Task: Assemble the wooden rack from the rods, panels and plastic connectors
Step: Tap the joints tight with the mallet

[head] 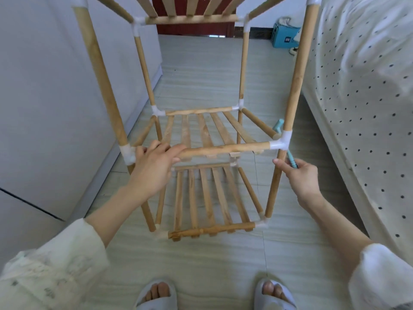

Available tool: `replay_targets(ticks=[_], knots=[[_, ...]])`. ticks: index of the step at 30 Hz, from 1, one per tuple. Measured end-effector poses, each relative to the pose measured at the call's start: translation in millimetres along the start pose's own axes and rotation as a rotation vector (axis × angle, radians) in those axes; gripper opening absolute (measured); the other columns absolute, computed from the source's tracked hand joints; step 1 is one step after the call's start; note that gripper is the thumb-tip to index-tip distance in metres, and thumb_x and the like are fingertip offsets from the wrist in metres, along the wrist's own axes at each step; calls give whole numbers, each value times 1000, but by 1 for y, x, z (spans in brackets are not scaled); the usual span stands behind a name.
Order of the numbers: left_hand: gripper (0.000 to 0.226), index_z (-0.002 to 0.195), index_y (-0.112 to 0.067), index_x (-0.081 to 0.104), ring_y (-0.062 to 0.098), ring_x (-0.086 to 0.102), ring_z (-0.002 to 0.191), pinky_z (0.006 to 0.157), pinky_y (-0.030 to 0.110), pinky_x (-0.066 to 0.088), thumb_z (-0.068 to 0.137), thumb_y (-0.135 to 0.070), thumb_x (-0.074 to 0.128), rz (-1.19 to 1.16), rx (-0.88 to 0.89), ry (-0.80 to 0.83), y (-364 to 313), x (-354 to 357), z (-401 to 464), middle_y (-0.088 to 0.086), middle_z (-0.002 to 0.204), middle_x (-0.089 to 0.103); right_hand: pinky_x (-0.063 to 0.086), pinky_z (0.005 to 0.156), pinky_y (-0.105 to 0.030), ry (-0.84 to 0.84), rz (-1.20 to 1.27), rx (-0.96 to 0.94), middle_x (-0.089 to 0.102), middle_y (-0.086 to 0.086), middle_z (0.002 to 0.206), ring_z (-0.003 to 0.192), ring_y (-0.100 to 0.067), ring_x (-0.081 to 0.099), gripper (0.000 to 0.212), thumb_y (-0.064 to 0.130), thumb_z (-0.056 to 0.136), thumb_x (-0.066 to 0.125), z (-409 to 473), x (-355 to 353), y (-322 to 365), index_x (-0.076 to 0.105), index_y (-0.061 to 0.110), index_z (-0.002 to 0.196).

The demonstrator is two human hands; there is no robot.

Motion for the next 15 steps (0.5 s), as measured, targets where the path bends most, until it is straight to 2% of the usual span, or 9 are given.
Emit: replay_targets(ticks=[3,6,10,12,15], knots=[[33,128,-21,56,32,45,103,75,35,17,96,-14,47,-22,2,-36,-7,-16,14,9,106,62,39,65,-16,-43,26,-49,55,2,66,63,-6,52,17,22,79,73,-4,-13,14,61,12,72],[35,129,-23,55,32,46,104,79,37,22,97,-15,45,-48,-11,-69,-11,-28,36,10,105,61,42,59,-16,-148,-27,-131,59,-3,68,61,-10,54,18,28,81,71,-1,-20,28,65,11,78],[36,132,-31,50,27,43,106,81,34,19,100,-20,37,-94,-18,0,-6,-28,72,2,105,56,50,51,-13,-248,30,-188,62,1,72,62,-9,64,17,31,85,67,9,-17,44,64,14,84],[37,134,-33,46,24,41,108,81,32,18,99,-22,39,-91,-22,21,-3,-24,86,-4,100,48,49,48,-10,-278,41,-198,63,2,74,62,-8,65,17,30,86,66,17,-13,49,64,14,87],[37,132,-34,45,21,39,111,90,32,18,95,-31,46,-82,-35,33,-2,-19,101,-8,99,43,50,47,-10,-309,25,-202,63,0,75,57,-7,64,17,30,87,65,30,-8,58,63,13,86]])
Point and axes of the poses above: each hand's wrist, its own z-axis towards the middle knuckle, its own x-axis out of the palm, y = z × x, the point moved 5 cm from there along z, towards the middle knuckle
